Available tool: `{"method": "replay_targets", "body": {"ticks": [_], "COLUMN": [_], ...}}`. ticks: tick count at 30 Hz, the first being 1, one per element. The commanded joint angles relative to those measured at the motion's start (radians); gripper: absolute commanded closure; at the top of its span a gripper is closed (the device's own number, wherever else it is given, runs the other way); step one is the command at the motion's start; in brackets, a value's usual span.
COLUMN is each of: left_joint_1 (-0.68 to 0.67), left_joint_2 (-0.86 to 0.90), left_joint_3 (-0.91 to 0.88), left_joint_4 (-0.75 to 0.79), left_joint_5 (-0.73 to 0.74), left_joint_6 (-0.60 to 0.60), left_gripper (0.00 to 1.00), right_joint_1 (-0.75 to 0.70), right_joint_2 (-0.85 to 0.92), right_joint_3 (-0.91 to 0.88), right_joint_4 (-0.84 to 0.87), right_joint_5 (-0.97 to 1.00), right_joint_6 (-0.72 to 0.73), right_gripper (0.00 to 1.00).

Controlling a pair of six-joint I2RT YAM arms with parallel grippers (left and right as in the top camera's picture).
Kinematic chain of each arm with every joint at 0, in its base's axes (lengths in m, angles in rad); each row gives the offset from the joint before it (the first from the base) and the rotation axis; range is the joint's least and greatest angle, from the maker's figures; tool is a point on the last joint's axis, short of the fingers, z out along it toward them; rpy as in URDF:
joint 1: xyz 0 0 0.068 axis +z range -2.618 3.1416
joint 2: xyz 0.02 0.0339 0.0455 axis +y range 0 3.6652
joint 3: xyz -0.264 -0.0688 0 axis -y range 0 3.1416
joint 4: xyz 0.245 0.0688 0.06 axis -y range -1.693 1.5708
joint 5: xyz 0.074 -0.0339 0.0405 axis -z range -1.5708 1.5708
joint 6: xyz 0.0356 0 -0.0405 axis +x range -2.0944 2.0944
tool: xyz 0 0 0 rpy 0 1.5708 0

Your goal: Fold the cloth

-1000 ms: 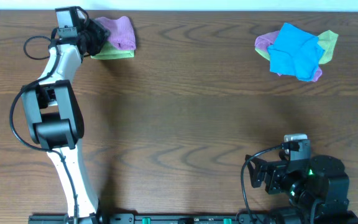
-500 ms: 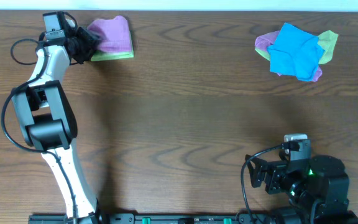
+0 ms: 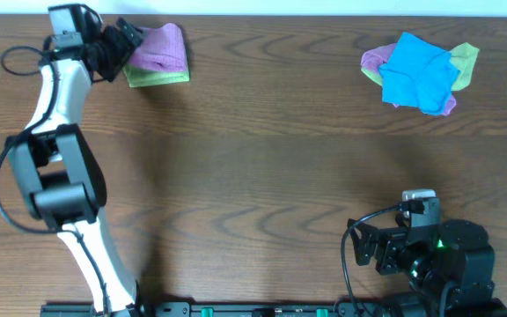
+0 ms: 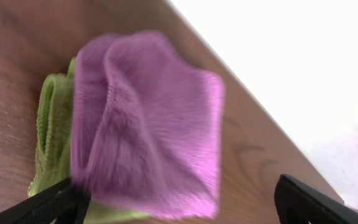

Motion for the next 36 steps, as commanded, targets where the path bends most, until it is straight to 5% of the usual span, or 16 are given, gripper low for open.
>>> {"method": "replay_targets", "body": {"ticks": [1,12,24,31,36], "left_joint_1": [0.007,0.004,0.000,-0.089,-0.164], "left_joint_2": [-0.103,-0.319,-0.433,-0.434,-0.434], "left_joint_3": [0.025,0.024,0.024,0.024,0.019], "left_joint_4": [-0.038,-0.394,-0.476,-0.637,-0.657], "left_joint_5": [-0.002,-0.095,-0.090,-0.065,-0.090], "left_joint_6": [0.085,0.296,0.325,0.497,0.506], "left_gripper": [0.05,0.05,0.05,0.05,0.05], "right_joint_1": [-0.008,-0.008,-0.008,-0.008,-0.008], "right_joint_2": [-0.004,-0.004,-0.004,-0.004,-0.004], "right_joint_3": [-0.005,-0.005,-0.005,-0.005,-0.005], "right_joint_4": [0.000,0.000,0.000,0.000,0.000], "right_joint_5": [-0.004,-0.004,-0.004,-0.004,-0.004], "right_joint_6": [0.011,0.011,0.011,0.011,0.011], "right_gripper": [0.01,0.01,0.01,0.01,0.01]}}
